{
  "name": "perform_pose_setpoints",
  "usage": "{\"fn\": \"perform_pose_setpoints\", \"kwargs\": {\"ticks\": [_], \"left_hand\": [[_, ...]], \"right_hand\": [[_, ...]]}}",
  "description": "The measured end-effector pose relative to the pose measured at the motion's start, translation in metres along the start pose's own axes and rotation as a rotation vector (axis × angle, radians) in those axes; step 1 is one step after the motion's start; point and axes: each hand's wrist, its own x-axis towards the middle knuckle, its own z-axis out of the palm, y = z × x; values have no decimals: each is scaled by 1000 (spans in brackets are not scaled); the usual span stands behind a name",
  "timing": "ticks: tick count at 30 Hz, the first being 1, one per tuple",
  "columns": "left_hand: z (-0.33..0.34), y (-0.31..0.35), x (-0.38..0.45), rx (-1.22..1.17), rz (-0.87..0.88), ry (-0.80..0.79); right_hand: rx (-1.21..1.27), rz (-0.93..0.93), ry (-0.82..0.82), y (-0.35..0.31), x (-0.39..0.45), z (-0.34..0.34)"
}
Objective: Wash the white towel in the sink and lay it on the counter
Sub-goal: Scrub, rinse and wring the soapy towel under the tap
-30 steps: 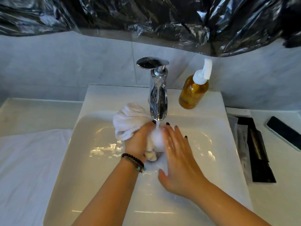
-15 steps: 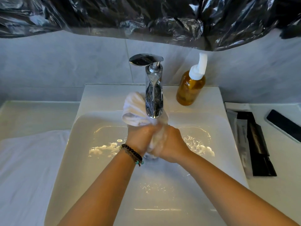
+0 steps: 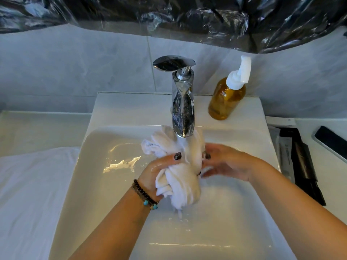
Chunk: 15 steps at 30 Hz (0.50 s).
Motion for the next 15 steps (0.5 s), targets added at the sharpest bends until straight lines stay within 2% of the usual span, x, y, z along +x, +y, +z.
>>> {"fn": "perform_pose_setpoints", "kwargs": {"ticks": [2,4,7,9,12,15], "left_hand": [[-9,-8,1,5,-119,-31],[-10,-15,3,26,-254,7],[-9,-18,2,49,-247,22],[1,-13,-2,145,-243,107],[-2,-18,-7,467,-202,226],[-9,-26,-11,1183,-336,169]], "right_hand": [[90,-112,59,-8,14,1],[84,-159,39,-21,27,14],[-126,-196,7,-34,36,33],[-322,-187,-10,-38,37,40],[-540,-199,60,-39,34,58],[-521,-263,296,-38,34,76]]}}
